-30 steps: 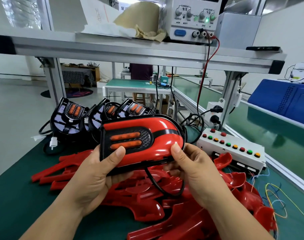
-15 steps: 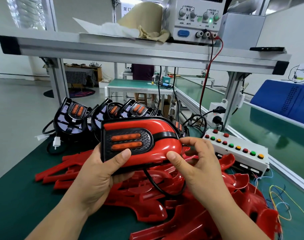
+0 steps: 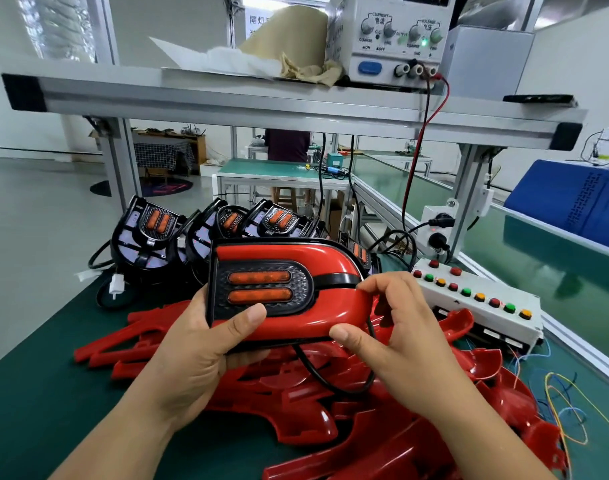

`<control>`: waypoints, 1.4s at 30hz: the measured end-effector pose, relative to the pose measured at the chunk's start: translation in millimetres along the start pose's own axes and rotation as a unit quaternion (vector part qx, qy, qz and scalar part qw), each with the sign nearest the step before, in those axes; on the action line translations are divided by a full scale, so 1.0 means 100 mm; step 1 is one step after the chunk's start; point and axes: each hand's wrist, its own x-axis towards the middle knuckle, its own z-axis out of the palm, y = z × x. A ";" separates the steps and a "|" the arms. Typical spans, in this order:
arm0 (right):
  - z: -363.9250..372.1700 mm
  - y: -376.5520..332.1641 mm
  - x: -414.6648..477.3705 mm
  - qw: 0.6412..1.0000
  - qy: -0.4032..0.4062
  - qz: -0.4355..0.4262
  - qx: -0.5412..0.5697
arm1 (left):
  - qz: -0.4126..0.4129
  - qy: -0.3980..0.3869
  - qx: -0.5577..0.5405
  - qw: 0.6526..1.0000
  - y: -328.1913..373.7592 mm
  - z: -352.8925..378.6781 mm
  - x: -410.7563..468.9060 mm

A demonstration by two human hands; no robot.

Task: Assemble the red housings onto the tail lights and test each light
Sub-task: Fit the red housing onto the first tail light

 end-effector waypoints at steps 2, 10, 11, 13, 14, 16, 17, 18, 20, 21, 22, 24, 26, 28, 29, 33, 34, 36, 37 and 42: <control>0.00 -0.01 0.00 1.000 0.015 -0.013 -0.002 | 0.005 -0.014 0.004 1.000 0.03 -0.01 -0.01; -0.02 -0.05 0.01 0.995 0.065 -0.079 -0.002 | 0.013 -0.036 0.023 0.999 0.08 0.01 -0.04; -0.03 -0.05 0.00 0.995 0.061 -0.078 0.001 | 0.014 -0.034 0.020 0.999 0.07 0.02 -0.05; -0.04 -0.05 0.00 0.995 0.053 -0.079 0.012 | 0.019 -0.022 0.017 0.999 0.06 0.03 -0.04; -0.04 -0.05 -0.01 0.996 0.047 -0.080 0.016 | 0.020 -0.016 0.014 1.000 0.06 0.03 -0.04; -0.03 -0.05 -0.02 0.996 0.035 -0.082 0.020 | 0.023 -0.012 0.008 1.000 0.07 0.01 -0.04; -0.02 -0.06 -0.02 0.996 0.033 -0.082 0.021 | 0.024 -0.014 0.009 1.000 0.07 0.01 -0.04; -0.02 -0.05 -0.02 0.996 0.034 -0.081 0.023 | 0.025 -0.018 0.011 0.999 0.07 0.00 -0.04; -0.01 -0.04 -0.01 0.996 0.040 -0.079 0.030 | 0.027 -0.028 0.014 0.999 0.08 0.00 -0.05; -0.01 -0.04 -0.01 0.996 0.040 -0.078 0.032 | 0.029 -0.034 0.014 0.999 0.08 0.00 -0.05; 0.00 -0.03 -0.01 0.996 0.038 -0.077 0.031 | 0.031 -0.041 0.013 0.999 0.08 0.00 -0.05; 0.01 -0.03 -0.01 0.996 0.032 -0.074 0.036 | 0.033 -0.051 0.014 0.998 0.07 0.00 -0.04; 0.03 -0.02 -0.01 0.996 0.036 -0.071 0.038 | 0.032 -0.046 0.021 0.998 0.06 -0.01 -0.04; 0.05 -0.02 -0.02 0.996 0.035 -0.057 0.051 | 0.040 -0.046 0.031 0.998 0.05 -0.02 -0.04; 0.06 -0.03 -0.02 0.997 0.030 -0.040 0.065 | 0.047 -0.052 0.041 0.997 0.05 -0.03 -0.03; 0.08 0.00 -0.01 0.981 0.022 0.084 0.171 | 0.048 -0.061 0.037 0.996 0.06 -0.04 -0.03; 0.09 0.00 0.00 0.967 0.018 0.117 0.226 | 0.043 -0.062 0.029 0.997 0.06 -0.04 -0.03; 0.11 0.00 0.00 0.934 0.001 0.160 0.319 | 0.028 -0.064 0.017 0.997 0.06 -0.04 -0.03; 0.12 0.01 0.00 0.921 -0.007 0.165 0.352 | 0.019 -0.062 0.013 0.998 0.06 -0.03 -0.03; 0.15 -0.02 -0.01 0.947 0.015 0.096 0.307 | -0.002 -0.030 -0.010 0.999 0.06 0.00 -0.03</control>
